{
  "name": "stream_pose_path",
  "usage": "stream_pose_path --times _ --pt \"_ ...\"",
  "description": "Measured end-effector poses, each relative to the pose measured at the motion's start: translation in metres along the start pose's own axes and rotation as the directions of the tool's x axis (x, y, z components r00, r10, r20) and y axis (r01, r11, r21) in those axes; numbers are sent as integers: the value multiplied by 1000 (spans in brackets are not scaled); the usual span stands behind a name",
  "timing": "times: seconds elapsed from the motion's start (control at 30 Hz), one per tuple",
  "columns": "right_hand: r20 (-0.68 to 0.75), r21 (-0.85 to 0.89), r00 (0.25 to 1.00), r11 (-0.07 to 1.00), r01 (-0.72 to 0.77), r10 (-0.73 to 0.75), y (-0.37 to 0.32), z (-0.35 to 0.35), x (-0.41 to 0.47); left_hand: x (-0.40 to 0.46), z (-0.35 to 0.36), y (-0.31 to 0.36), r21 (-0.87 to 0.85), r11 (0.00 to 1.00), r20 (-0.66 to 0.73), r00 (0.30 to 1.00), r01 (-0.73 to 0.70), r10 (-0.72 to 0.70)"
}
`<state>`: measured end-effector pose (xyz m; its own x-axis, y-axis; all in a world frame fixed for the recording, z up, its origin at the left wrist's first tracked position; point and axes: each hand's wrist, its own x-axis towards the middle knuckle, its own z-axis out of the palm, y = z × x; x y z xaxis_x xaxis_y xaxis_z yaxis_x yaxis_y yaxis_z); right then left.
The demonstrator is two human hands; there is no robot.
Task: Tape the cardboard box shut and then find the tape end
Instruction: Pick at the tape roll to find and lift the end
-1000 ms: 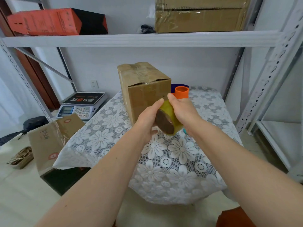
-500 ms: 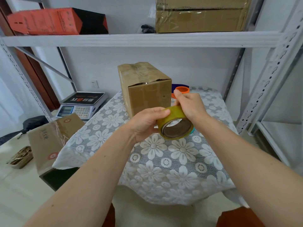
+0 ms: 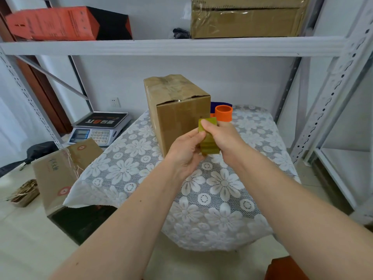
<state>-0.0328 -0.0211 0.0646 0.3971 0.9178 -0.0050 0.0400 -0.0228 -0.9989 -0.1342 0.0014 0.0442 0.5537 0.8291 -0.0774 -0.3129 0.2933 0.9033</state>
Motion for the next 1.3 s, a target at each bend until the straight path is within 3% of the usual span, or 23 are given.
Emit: stream_pose_path --times 0.13,0.27,0.5,0.57,0.7,0.9,1.17,1.3 --pt "36 76 999 996 -43 40 -1 -7 4 -1 -8 0 74 997 118 993 -10 1" --pt "168 134 986 990 -34 11 -3 -14 3 -1 -9 -2 153 988 19 999 -33 30" --pt "413 167 910 985 -36 -36 -3 -28 3 0 -10 -3 113 988 -32 993 -107 111" --pt "385 135 922 991 -19 -35 0 -27 4 -1 -9 -4 245 954 -70 978 -172 195" --pt "159 120 987 993 5 -25 4 -15 5 -5 -2 -5 424 877 -59 959 -226 276" --pt "316 151 948 988 -10 -39 1 -20 -2 -4 -7 -4 454 863 -54 959 -224 278" --pt "178 146 979 981 -124 97 -8 -15 0 -4 2 -5 635 717 -10 925 -287 380" --pt "177 116 961 965 -234 212 -8 -15 -1 1 1 -6 655 699 -27 915 -288 402"
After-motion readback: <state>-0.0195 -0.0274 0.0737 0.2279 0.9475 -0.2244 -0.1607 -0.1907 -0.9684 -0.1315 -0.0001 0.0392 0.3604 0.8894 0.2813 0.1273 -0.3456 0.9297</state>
